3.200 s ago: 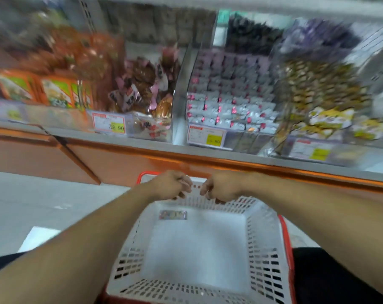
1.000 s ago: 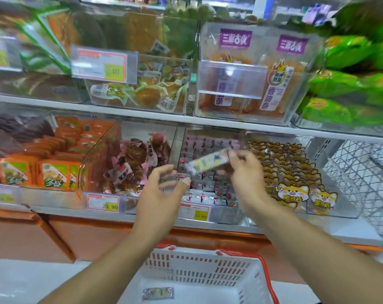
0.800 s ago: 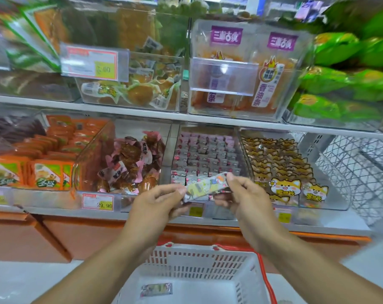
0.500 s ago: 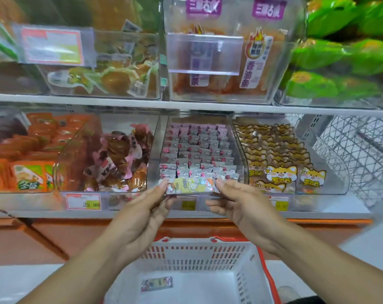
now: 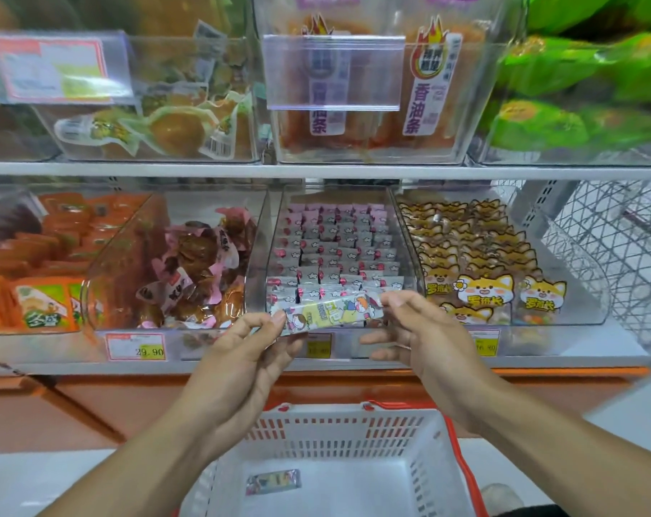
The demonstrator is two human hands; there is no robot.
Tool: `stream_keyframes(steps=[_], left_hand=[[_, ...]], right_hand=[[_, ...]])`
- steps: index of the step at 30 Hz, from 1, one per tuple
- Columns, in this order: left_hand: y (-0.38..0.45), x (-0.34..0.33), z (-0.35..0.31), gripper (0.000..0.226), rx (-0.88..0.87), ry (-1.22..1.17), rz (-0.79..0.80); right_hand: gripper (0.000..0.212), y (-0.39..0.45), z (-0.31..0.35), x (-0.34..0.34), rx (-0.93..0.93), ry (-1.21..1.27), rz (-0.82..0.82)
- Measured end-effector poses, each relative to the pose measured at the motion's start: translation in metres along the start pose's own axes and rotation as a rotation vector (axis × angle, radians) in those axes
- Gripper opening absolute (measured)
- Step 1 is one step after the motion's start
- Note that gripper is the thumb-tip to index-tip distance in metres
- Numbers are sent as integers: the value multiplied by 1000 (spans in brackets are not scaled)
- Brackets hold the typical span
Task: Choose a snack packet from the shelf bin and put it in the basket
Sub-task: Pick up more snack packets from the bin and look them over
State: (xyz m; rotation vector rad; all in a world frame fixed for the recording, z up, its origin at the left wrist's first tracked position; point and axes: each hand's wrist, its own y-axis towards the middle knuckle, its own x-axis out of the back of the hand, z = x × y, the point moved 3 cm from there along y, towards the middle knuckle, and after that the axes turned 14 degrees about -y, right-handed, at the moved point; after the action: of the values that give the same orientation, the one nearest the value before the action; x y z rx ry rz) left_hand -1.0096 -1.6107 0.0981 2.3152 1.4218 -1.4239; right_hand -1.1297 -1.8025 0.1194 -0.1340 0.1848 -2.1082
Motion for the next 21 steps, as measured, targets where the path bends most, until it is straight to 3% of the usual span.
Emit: stream_keyframes(steps=[2, 5, 7, 10, 13, 17, 19, 21], left_hand=[[-1, -2, 1, 9, -5, 9, -3], [-1, -3, 5, 10, 11, 13, 29], [-1, -4, 7, 18, 21, 31, 36], [-1, -4, 9, 26, 6, 45, 19], [-3, -6, 3, 34, -65, 121, 54], [-13, -15, -1, 59, -132, 403, 186], [-17, -18, 2, 53, -160, 508, 226], [-18, -20, 4, 42, -177, 562, 210]], right_hand=[[22, -3, 3, 2, 120, -119, 62], [57, -10, 5, 3, 293, -480, 151], [55, -10, 4, 2, 325, -591, 111], [39, -13, 6, -2, 315, -521, 81], [38, -14, 7, -1, 272, -418, 98], [27, -12, 3, 0, 135, -283, 128], [21, -12, 2, -3, 51, -220, 148], [30, -12, 0, -5, 6, -201, 174]])
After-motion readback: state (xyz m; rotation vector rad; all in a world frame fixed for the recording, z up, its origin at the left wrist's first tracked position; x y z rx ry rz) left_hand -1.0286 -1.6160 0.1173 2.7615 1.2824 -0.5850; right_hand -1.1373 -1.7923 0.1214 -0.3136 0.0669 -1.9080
